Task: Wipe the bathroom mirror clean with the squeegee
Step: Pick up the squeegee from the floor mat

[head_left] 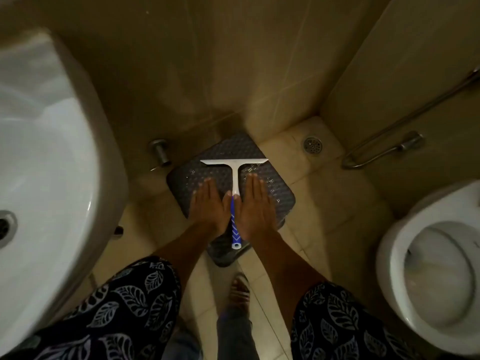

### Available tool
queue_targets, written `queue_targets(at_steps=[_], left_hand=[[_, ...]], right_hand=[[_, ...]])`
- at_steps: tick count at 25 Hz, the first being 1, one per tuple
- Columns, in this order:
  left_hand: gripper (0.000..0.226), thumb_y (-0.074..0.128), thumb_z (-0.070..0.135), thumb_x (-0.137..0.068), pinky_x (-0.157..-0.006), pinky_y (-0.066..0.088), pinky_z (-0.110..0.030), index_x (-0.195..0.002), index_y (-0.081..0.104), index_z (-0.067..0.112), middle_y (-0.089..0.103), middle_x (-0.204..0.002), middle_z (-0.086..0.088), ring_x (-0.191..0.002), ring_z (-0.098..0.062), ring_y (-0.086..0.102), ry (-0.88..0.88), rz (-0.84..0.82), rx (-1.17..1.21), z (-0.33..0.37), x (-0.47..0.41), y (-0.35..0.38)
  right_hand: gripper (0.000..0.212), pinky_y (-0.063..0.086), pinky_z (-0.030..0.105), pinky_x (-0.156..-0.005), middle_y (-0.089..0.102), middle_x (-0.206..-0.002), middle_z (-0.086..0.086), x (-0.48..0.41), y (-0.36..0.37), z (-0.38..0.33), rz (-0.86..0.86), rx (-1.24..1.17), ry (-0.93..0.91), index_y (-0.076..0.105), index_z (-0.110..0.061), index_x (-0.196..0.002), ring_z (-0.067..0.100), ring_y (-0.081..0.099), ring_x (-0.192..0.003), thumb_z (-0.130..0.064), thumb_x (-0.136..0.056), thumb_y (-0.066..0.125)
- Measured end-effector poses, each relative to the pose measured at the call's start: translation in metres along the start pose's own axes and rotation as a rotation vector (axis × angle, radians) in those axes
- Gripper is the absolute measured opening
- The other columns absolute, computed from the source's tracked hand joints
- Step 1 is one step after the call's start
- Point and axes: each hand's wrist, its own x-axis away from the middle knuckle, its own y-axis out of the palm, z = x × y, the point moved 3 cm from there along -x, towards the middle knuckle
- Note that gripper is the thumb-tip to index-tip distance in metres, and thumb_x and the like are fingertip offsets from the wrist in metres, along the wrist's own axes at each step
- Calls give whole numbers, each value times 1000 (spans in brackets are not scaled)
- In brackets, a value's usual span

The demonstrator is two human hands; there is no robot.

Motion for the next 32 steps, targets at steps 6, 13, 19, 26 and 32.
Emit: queue_targets(at_steps=[6, 13, 19, 26, 32], left_hand=[[57, 21, 44, -100, -105, 33, -38, -129, 51, 5, 52, -131, -18, -122, -33, 48, -239, -259, 418, -3, 1, 38], [65, 18, 53, -97, -105, 32, -33, -132, 50, 8, 49, -137, -19, -125, -30, 48, -305, -304, 494, 5, -5, 40], [66, 19, 52, -97, -96, 40, -34, -118, 59, 4, 60, -121, -19, -110, -29, 57, -337, -324, 565, 19, 2, 30], [40, 31, 31, -101, -58, 45, -23, -79, 57, 9, 55, -70, -5, -65, -15, 54, -123, -115, 781, 53, 29, -48], [35, 47, 24, -95, -101, 38, -36, -123, 54, 3, 55, -124, -18, -117, -32, 52, 347, 599, 59, 99, 79, -207]], right_hand=[[52, 41, 40, -101, 46, -132, 16, 1, 37, 4, -175, -102, 102, 28, -6, -138, 28, 46, -120, -25, -94, 50], [42, 46, 41, -93, 52, -124, 16, -10, 41, 5, -212, -152, 199, 35, -8, -131, 31, 55, -112, -31, -97, 44], [41, 48, 38, -91, 55, -121, 17, -9, 32, 3, -198, -225, 235, 37, -8, -127, 29, 57, -109, -28, -94, 50], [47, 50, 40, -92, 55, -120, 13, 3, -49, -30, -10, -371, 113, 34, -12, -131, 27, 57, -107, -28, -92, 54], [57, 48, 35, -94, 50, -129, 17, 31, -180, -98, 421, -511, -106, 29, -4, -139, 27, 55, -113, -11, -90, 57]])
